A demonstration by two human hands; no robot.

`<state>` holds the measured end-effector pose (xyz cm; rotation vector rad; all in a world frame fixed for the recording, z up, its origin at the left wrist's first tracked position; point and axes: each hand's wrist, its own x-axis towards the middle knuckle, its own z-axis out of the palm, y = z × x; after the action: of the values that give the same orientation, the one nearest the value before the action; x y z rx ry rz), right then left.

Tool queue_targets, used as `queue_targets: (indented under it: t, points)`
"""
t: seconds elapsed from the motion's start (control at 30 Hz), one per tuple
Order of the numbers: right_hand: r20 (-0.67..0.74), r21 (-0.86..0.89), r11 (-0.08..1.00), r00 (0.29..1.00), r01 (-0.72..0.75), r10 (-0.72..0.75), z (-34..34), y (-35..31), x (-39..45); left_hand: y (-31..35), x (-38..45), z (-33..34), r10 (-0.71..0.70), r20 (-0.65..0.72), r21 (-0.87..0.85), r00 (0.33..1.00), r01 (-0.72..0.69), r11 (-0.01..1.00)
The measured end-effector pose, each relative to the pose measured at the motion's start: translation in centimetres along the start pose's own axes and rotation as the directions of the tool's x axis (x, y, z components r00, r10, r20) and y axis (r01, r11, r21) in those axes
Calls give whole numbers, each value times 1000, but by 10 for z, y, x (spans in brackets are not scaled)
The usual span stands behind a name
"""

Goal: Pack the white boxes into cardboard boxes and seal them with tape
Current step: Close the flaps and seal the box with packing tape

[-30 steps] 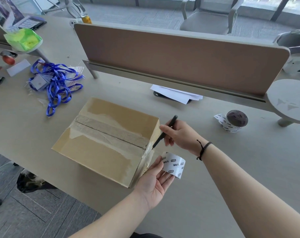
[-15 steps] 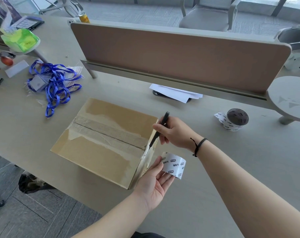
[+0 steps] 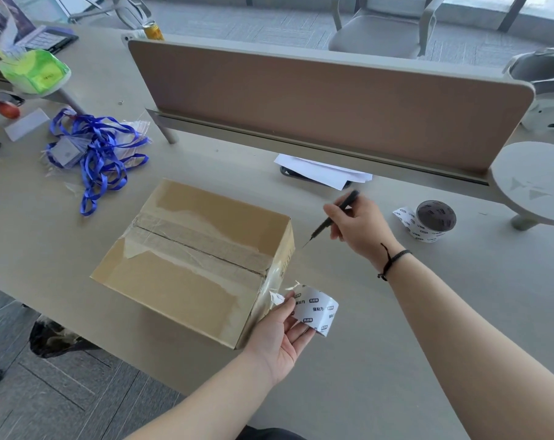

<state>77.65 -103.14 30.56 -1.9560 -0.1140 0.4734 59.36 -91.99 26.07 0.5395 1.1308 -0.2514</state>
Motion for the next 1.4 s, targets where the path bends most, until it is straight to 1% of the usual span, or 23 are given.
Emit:
queue_targets:
  t: [0.1,0.17,0.23,0.33,0.43,0.53,0.63,0.73,0.83,0.9,0.97,1.03,1.13,1.17,1.2,1.23,1.3,1.4]
  points:
    - [-63,240,966,991,-100,119,-2,25,-15,1,3,3,10,-28,29,1000,-9,1000]
    - [-79,341,926,977,-161,199,-3,46,-30,-1,4,7,26,-75,27,997,-24,999]
    - [-96,398,891,957,-216,275,-3,68,-46,-3,5,12,49,-134,8,990,-49,999]
    - [-132,464,842,919,-274,372,-4,97,-66,-4,6,18,77,-170,-9,983,-79,997]
    - [-152,497,819,900,-287,408,-5,113,-79,-7,11,20,83,-189,24,979,-79,997]
    - [-148,504,818,905,-279,399,-4,115,-87,-12,15,21,80,-189,84,979,-65,994]
    - [-113,495,820,915,-285,387,0,119,-94,-15,15,22,90,-99,178,991,-71,981]
    - [-56,511,800,917,-315,396,10,127,-105,-14,16,20,151,-13,305,989,-139,942]
    - [29,594,711,893,-376,449,22,142,-118,-14,15,18,237,31,467,971,-224,856]
    - [67,608,669,867,-428,494,29,153,-128,-15,12,18,286,79,559,955,-280,781]
    - [86,560,674,843,-481,531,33,164,-137,-17,8,21,315,149,609,937,-338,717]
    - [79,467,716,831,-519,550,37,171,-144,-17,3,24,304,233,634,924,-382,673]
    - [15,217,831,853,-513,522,33,170,-149,-20,0,32,256,316,685,913,-407,604]
    - [-9,156,859,869,-487,494,31,167,-149,-21,0,35,232,338,700,912,-408,586]
    - [-34,135,872,878,-470,478,26,160,-149,-23,0,39,206,360,712,910,-410,570]
    - [-69,143,888,890,-438,451,22,156,-147,-24,-1,43,182,382,718,906,-414,560]
    - [-132,262,884,894,-386,429,10,142,-142,-28,-1,53,152,418,727,896,-430,535]
    - [-149,513,794,877,-327,457,-11,125,-137,-32,2,73,124,470,728,874,-463,505]
